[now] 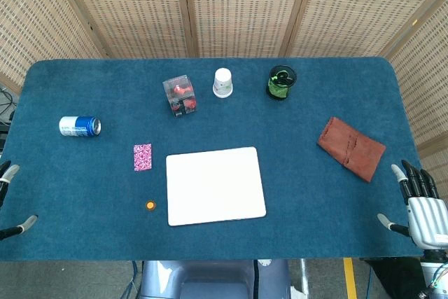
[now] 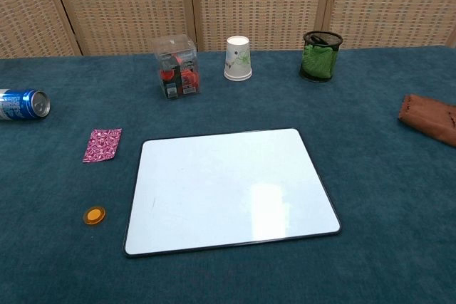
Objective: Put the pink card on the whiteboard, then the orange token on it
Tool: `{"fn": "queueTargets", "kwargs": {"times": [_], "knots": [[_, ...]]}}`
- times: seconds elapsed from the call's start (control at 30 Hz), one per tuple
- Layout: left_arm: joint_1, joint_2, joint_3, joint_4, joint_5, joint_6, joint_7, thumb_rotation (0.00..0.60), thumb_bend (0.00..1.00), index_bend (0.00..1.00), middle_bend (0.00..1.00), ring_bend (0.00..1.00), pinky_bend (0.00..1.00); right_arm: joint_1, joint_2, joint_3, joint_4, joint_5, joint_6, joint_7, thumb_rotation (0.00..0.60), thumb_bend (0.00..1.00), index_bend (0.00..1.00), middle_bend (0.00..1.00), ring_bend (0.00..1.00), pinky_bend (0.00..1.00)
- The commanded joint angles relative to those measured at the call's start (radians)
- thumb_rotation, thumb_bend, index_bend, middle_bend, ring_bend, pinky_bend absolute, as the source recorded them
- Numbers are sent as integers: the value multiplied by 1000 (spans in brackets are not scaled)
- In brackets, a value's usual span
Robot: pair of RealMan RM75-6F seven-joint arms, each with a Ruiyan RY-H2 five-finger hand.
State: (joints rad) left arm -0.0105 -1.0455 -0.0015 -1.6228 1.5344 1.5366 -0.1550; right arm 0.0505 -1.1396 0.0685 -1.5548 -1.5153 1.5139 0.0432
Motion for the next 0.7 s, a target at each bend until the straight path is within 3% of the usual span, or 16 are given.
{"fn": "queueTargets", "kwargs": {"times": [0.03, 0.43, 0.7], "knots": [[0, 0, 1, 2, 2, -1, -4, 600, 0, 0, 0, 0, 0, 0, 1, 0, -1, 0, 0, 0, 600, 156, 0, 0, 0, 0], [-81, 2, -15, 3, -8, -128, -25, 600, 0, 0, 0, 0, 0, -1, 0, -1, -4, 1, 1, -4, 600, 156, 0, 0, 0, 0], [-287, -13, -86, -17, -75, -413, -22, 600, 0, 0, 0, 0, 0, 3, 7, -2, -7, 7, -13, 1, 600, 156, 0, 0, 0, 0]]}}
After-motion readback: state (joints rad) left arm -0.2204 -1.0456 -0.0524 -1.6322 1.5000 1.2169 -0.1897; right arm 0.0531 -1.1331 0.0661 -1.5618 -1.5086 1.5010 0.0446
